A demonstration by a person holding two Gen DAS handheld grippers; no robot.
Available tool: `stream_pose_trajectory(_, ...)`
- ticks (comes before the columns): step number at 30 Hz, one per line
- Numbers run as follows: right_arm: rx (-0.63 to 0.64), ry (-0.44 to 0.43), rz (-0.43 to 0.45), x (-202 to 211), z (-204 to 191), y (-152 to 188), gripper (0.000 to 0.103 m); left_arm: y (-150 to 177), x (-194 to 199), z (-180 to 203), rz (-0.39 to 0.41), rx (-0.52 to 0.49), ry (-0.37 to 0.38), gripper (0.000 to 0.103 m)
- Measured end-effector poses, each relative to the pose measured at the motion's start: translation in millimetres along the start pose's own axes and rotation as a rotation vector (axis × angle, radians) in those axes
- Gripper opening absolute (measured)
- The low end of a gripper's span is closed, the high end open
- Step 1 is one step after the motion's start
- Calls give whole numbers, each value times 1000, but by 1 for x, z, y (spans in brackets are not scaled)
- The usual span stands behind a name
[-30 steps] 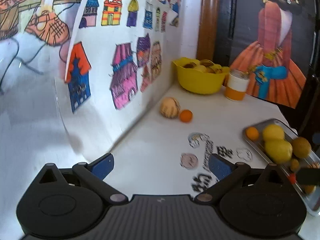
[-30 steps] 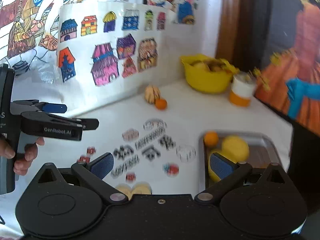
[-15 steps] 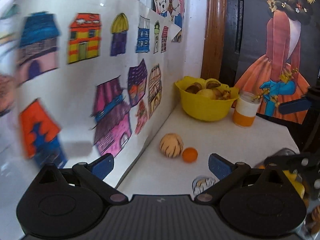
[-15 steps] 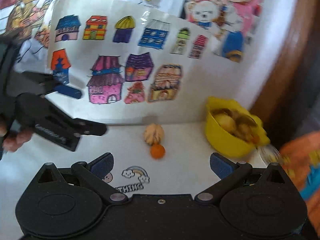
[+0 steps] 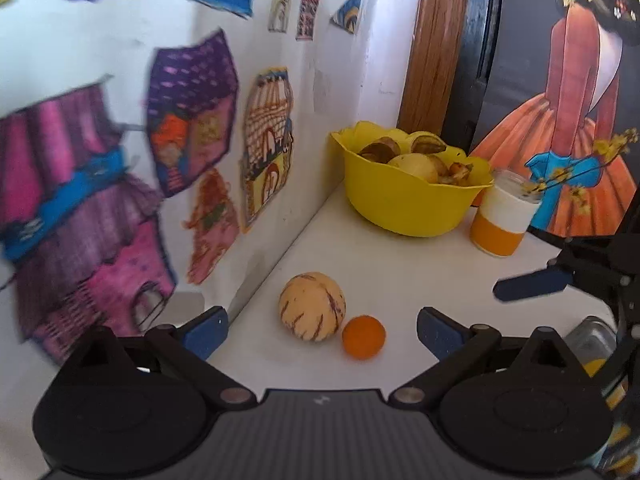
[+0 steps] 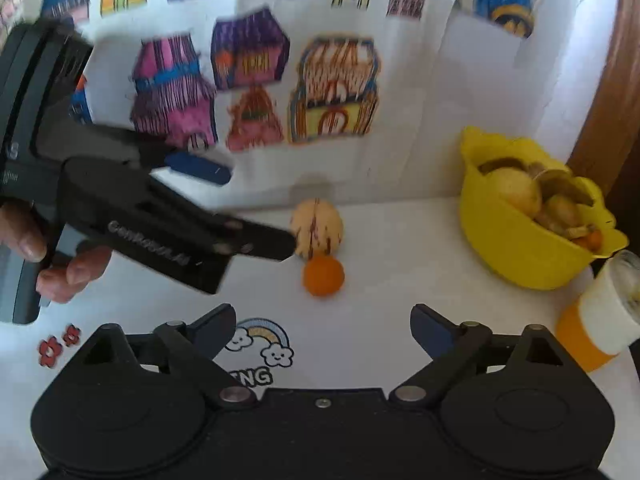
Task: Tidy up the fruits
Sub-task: 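Grasp the striped pepino melon with the left tool while the right tool grasps the mandarin orange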
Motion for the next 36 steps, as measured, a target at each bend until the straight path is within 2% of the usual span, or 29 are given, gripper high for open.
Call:
stream_pose_trajectory(4, 13, -9, -55, -19, -2, 2, 85, 0, -18, 1, -22, -8, -25, 92)
stream_pose_trajectory(10, 5, -35, -56, -36, -7, -5, 75, 0, -40, -5, -63, 59, -23, 77)
stream_pose_trajectory(14, 15, -18, -72, -48, -9, -7, 60, -1, -54, -6, -77, 72, -19, 69)
stream_pose_trajectory(17, 8, 1, -79, -55, -12, -10, 55, 0, -62, -8, -93, 82, -14, 64)
stream_pose_trajectory(23, -13, 6, -86, -67, -16, -13, 46, 3, -71, -14, -114, 118, -3, 58)
stream_pose_trajectory(27, -4, 16, -84, -78, -18, -13, 44, 4, -73, -12, -112, 112, 11, 55)
stream_pose_trajectory(30, -16, 29, -82, -82, -15, -9, 36, 4, -74, -11, -107, 103, 12, 55)
stream_pose_trajectory(36, -32, 35, -74, -88, -12, -5, 35, 5, -73, -13, -100, 115, 10, 54)
Point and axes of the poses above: each gripper's, at about its wrist camera, not at the fingertips, and x roughly against the way its jaws point, z to its right, y to its underside, the point moved 1 cm from there along -x, roughly the way its jaws point, and after that the axes turned 11 degrees about z, right-handed, at the moved point
